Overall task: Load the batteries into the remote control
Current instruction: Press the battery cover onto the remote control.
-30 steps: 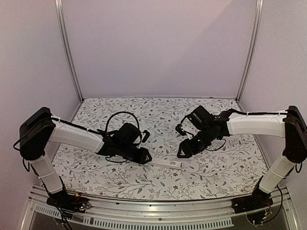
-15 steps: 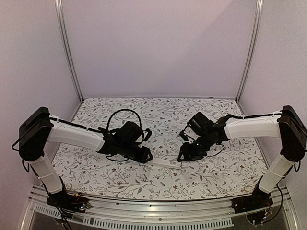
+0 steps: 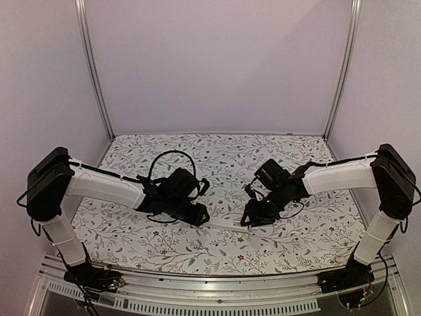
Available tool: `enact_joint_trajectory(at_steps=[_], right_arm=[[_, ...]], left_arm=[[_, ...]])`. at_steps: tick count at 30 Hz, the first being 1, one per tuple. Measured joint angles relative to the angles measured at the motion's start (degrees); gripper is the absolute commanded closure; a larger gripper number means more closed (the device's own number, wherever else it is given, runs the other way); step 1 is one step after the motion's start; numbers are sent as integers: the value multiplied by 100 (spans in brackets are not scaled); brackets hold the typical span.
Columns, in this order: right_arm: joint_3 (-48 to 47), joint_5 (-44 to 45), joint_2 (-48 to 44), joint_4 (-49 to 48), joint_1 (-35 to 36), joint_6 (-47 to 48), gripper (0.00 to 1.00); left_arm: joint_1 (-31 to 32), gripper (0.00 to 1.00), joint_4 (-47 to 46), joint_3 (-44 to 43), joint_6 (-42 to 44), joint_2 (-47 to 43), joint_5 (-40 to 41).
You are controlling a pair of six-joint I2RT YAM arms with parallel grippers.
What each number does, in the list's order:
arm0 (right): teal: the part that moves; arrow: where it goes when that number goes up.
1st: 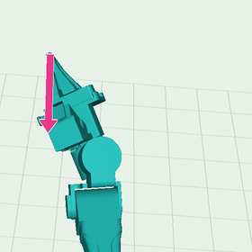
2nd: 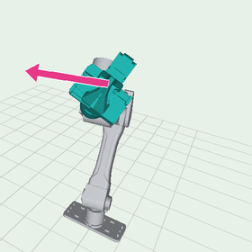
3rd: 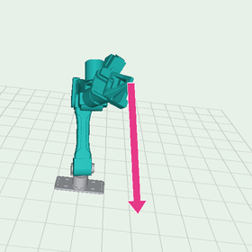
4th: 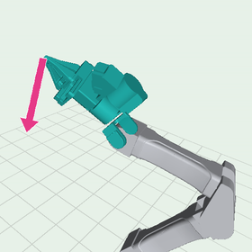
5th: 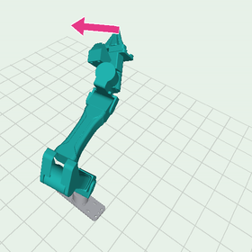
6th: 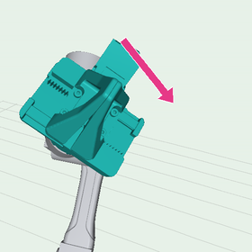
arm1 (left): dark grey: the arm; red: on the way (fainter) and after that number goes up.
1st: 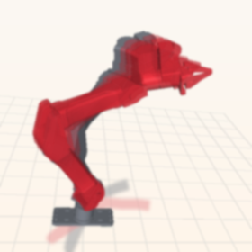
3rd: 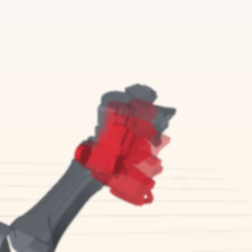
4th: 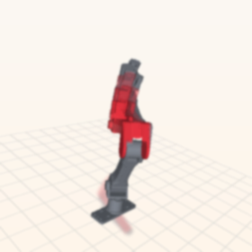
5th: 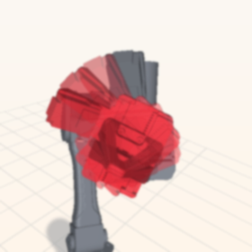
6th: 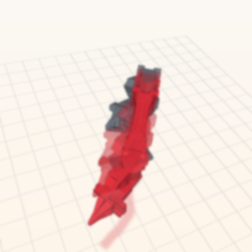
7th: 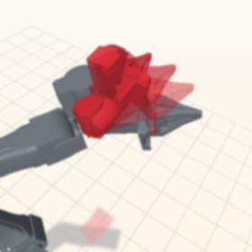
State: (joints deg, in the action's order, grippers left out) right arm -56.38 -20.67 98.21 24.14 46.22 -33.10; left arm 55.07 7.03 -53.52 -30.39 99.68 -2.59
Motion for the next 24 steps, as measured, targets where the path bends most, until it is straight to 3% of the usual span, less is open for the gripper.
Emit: enact_joint_trajectory(at_steps=[24], right_arm=[[136,-199,168,-286,0,-208,75]], left_arm=[[33,73,160,-94,37,138,155]])
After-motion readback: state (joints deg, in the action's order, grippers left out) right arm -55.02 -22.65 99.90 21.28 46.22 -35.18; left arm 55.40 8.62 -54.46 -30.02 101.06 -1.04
